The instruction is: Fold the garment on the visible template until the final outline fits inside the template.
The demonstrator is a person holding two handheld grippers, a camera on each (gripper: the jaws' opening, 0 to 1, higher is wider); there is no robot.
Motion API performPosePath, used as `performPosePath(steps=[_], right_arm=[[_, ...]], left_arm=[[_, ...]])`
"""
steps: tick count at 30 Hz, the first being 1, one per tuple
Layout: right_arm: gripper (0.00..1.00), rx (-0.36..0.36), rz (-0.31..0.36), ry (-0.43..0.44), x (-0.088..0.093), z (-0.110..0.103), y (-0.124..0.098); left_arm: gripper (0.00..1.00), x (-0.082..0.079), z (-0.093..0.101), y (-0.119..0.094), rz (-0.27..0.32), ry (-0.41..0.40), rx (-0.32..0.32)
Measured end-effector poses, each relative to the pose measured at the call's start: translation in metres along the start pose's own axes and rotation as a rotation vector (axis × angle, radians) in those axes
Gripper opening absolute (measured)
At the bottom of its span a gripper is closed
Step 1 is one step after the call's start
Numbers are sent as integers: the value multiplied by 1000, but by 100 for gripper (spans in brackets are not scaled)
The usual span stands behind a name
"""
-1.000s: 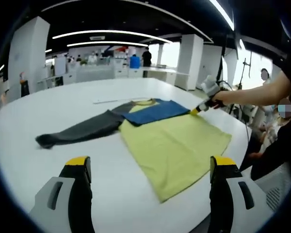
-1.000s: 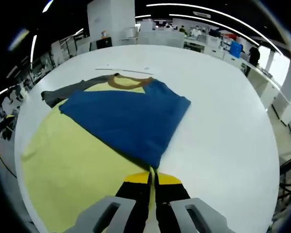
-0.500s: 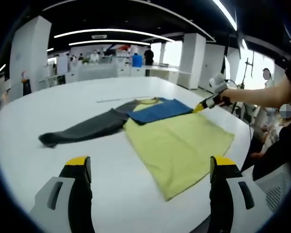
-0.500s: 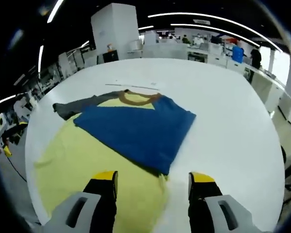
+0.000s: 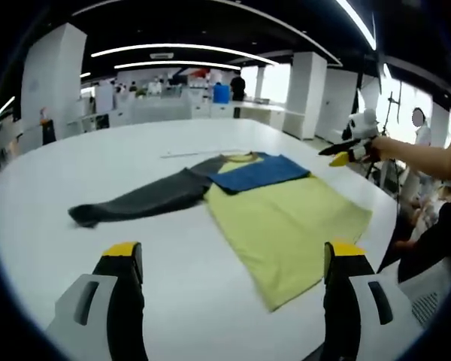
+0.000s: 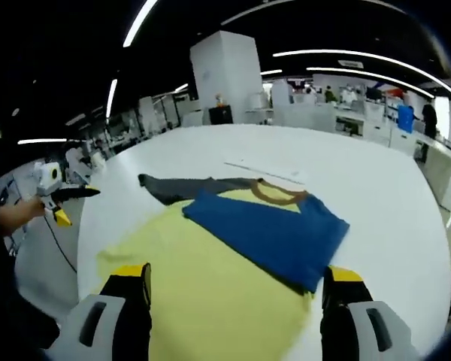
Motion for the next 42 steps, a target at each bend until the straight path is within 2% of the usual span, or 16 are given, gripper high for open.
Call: performPosePath(steps=[3,9,14,22,28,42], right_arm=[[99,-31,24,-5,-6,-12,-5],[99,-85,37,-15,-8,-33,-14],[99,-115,44,1,-7,-47,-19],[97,-95,46,7,-3,-51,-26],[97,-77,20,-11,3,-52,-31],[97,-84,9,-8,12,-56,-30]], left_arm=[[96,-3,-5,0,5,-7,-15],[94,-9,-21,1,31,-31,-58],[90,-11,-45,1,38,-60,-159],[79,-17,-73,4,58,-63,-286],[64,-20,-113,0,76,-26,-453],[43,-17,-171,20,116,-36,-601]])
Point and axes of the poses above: the point that each gripper's makers call its tool centre point, and the gripper's own axes: y roughly forward along the fingers, z roughly to its right, x roughly out of its underside, the point moved 2 cm from there along -y, roughly backward along the fingers, and after that the axes turned 13 degrees about z, right-handed, at the moved point
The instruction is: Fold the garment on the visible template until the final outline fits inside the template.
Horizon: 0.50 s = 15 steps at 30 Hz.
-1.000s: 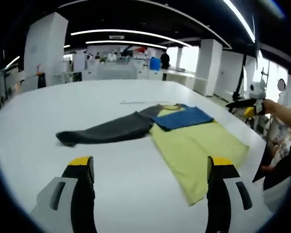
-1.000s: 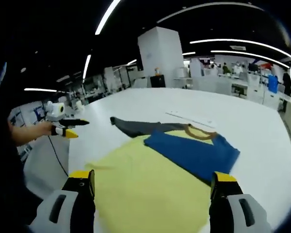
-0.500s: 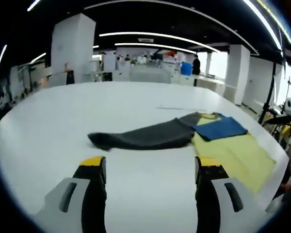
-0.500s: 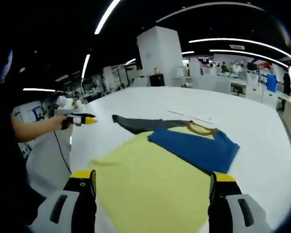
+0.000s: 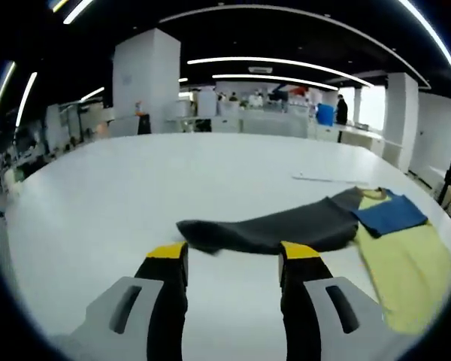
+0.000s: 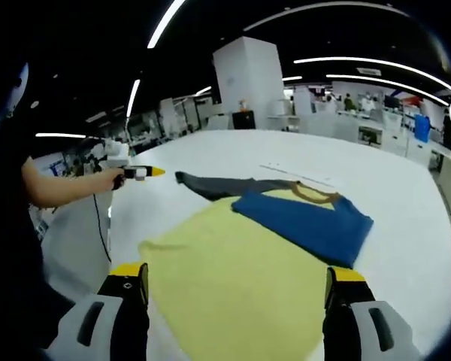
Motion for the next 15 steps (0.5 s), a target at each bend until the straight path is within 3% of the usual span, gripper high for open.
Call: performPosePath(steps=[2,8,15], right_arm=[[97,1,-7,-3,1,0,0],[97,15,1,12,0,4,-2],[95,48,-6,28,6,11,-6]], left_arm=[[41,9,-7,7,-40,2,-33],[38,16,-21,26,-16,-82,-102],[36,31,-33,42,-45,-77,-163]])
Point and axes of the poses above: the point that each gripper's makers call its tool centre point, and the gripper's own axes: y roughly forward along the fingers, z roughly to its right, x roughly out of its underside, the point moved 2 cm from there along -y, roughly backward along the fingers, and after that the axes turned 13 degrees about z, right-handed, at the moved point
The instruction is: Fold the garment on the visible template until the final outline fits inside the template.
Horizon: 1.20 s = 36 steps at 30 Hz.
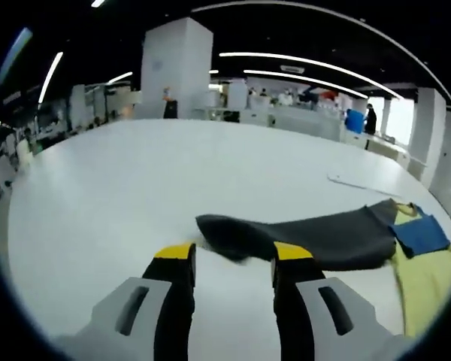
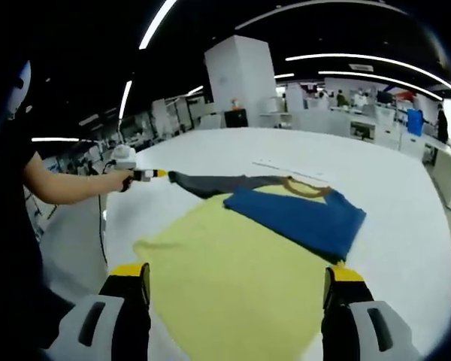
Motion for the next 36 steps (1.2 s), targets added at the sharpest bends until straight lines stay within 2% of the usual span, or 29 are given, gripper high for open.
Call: performPosePath(steps=[4,7,13,17,20,21,22,23,25,33,34,35,36], right_arm=[[94,13,-1,21,3,4,0],[93,23,-10,19,5,7,0],[92,39,-18,30,9,10,1],[90,50,-14,44,11,10,1],[89,56,-31,48,16,10,-1],[89,59,-40,45,19,10,-2],[89,61,-46,44,20,10,-3],[89,63,-47,43,21,10,-3],[88,66,-43,47,20,10,-4],[86,89,-36,46,18,13,-10],[85,91,-40,44,19,14,-10],[85,93,-44,42,20,14,-10],[85,94,-48,39,21,14,-10]], left_arm=[[33,10,-5,6,-25,28,-25],[33,13,-4,12,-20,-10,-18],[30,23,4,20,-51,-2,-8],[22,23,1,22,-48,-4,-36],[21,21,2,25,-40,3,-39],[21,22,2,26,-50,10,-43],[20,29,-1,23,-94,30,-68],[19,32,-1,22,-111,31,-77],[17,31,2,22,-83,-2,-76],[11,33,6,24,-86,-55,-79],[10,33,8,24,-92,-135,-105],[9,32,9,25,-95,-150,-98],[9,31,9,27,-100,-118,-95]])
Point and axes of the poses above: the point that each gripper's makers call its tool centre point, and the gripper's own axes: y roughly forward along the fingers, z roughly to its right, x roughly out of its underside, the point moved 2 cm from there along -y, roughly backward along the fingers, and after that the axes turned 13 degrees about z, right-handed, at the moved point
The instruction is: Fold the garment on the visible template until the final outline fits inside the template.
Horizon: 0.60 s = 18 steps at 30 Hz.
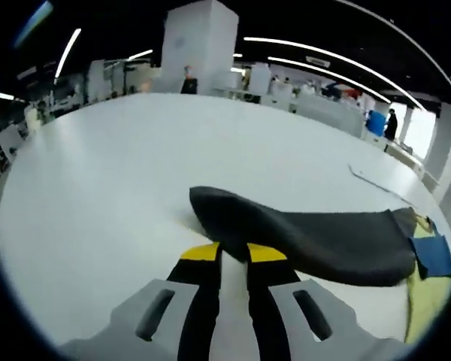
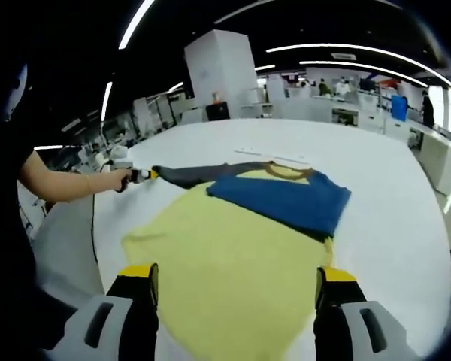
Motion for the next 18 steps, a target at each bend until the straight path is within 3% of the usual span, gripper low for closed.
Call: performPosePath(steps=[2,8,10,14,16,18], right_arm=[[84,-4,-9,-6,2,-1,0],[84,-8,-40,-47,6,-2,-1],[83,-3,-35,-41,5,-1,-2],[82,13,-41,-37,7,2,-4],[81,22,-39,-34,7,4,-6],[81,28,-28,-29,5,4,-7]], left_arm=[[9,0,1,1,2,46,-6],[1,1,5,2,1,2,-3],[1,0,5,2,-2,32,-5],[0,1,3,2,0,-47,-8],[0,0,3,1,-5,-30,0],[0,0,6,-1,-23,67,40]])
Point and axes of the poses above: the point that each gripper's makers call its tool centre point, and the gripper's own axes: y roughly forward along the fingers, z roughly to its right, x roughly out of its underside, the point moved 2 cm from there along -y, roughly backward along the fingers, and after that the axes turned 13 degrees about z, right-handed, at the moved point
